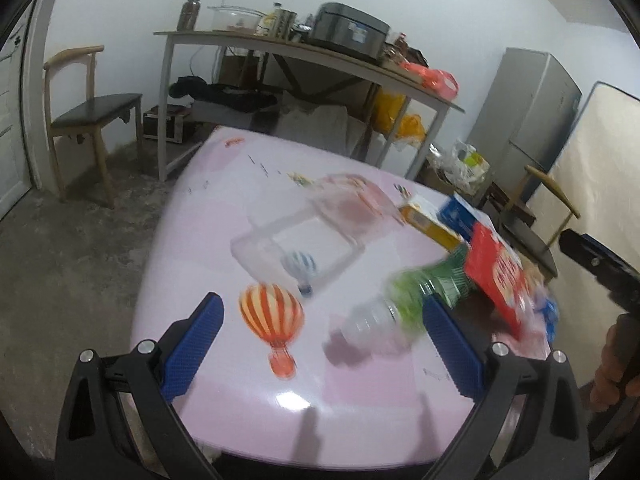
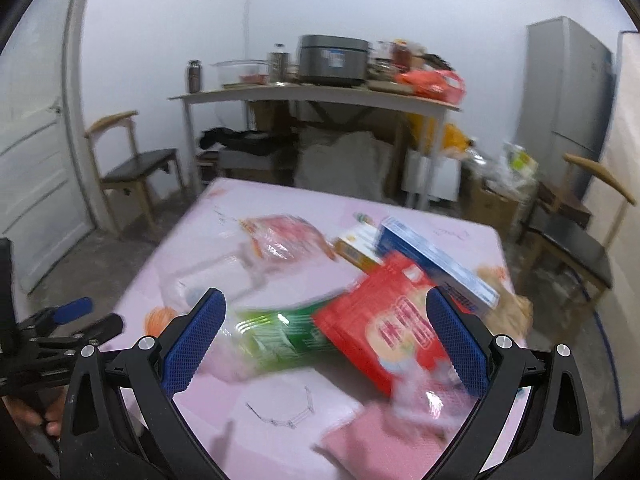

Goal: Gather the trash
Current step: 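Grasp the clear container rim with the left tool while the right tool grasps the red-printed bag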

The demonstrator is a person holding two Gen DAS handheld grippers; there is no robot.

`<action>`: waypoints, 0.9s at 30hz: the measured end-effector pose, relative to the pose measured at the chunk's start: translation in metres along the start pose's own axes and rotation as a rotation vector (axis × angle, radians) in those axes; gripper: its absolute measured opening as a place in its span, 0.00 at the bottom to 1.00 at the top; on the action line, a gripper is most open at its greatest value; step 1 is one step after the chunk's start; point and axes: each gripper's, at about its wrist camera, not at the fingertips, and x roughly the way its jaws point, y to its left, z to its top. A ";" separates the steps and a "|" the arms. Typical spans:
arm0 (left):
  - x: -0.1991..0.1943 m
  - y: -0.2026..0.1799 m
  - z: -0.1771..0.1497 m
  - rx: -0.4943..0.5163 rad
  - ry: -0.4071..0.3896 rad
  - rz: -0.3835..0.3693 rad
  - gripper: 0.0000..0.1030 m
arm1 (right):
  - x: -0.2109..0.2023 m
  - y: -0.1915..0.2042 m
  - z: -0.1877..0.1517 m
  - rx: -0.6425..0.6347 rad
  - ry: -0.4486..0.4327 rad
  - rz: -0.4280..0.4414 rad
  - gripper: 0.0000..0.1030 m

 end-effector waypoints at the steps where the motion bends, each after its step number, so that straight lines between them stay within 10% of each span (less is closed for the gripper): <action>1: 0.006 0.005 0.007 -0.015 0.000 -0.004 0.95 | 0.008 0.003 0.014 -0.007 0.000 0.047 0.94; 10: 0.084 0.057 0.053 -0.278 0.117 -0.013 0.82 | 0.135 0.056 0.092 -0.161 0.233 0.250 0.91; 18: 0.124 0.077 0.049 -0.381 0.221 0.033 0.51 | 0.225 0.098 0.070 -0.402 0.445 0.231 0.78; 27: 0.126 0.078 0.052 -0.390 0.222 0.022 0.21 | 0.238 0.093 0.059 -0.402 0.495 0.177 0.34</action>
